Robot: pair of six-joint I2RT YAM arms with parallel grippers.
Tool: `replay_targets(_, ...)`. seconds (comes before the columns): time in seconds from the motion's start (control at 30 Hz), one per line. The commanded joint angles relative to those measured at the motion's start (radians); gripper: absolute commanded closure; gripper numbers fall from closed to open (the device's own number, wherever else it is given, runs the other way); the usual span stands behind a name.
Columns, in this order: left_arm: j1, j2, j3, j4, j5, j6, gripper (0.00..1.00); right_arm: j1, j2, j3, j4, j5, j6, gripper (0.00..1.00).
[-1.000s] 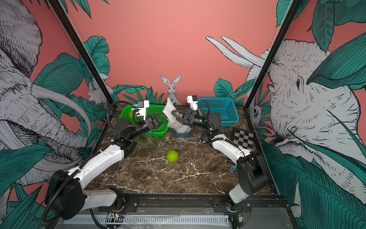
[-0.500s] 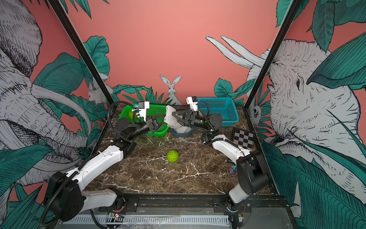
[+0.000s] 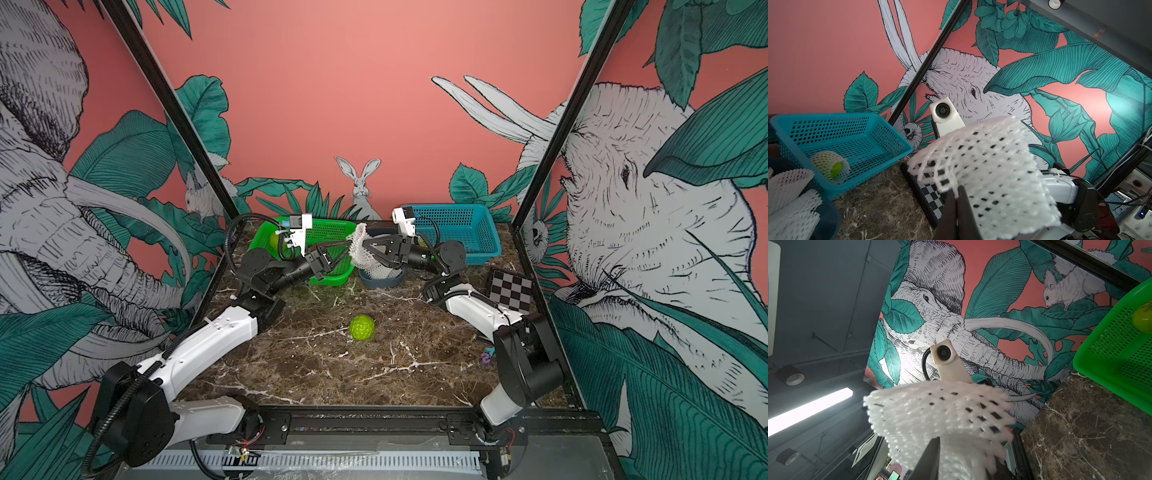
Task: Sleeve custard apples in foam nets
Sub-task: Open the foam net, then put on the foam net on the custard apple.
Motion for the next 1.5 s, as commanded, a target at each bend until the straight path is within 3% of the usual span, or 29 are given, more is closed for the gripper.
replay_targets(0.0, 0.009, -0.046, -0.036, 0.007, -0.001, -0.017, 1.0, -0.014, 0.001, -0.008, 0.089, 0.024, 0.057, 0.69)
replay_targets(0.1, 0.019, -0.059, -0.079, 0.043, -0.012, -0.052, 1.0, -0.024, 0.002, -0.016, 0.09, 0.026, 0.056, 0.64)
replay_targets(0.27, 0.019, -0.057, -0.105, 0.087, -0.009, -0.092, 1.0, -0.024, 0.014, -0.018, 0.107, 0.026, 0.062, 0.78)
replay_targets(0.5, 0.023, -0.062, -0.135, 0.076, -0.014, -0.089, 1.0, -0.027, 0.02, -0.049, 0.06, 0.005, 0.013, 0.86)
replay_targets(1.47, 0.051, -0.11, -0.398, -0.051, -0.056, -0.024, 1.0, -0.037, 0.133, -0.22, -0.009, -0.019, -0.134, 0.9)
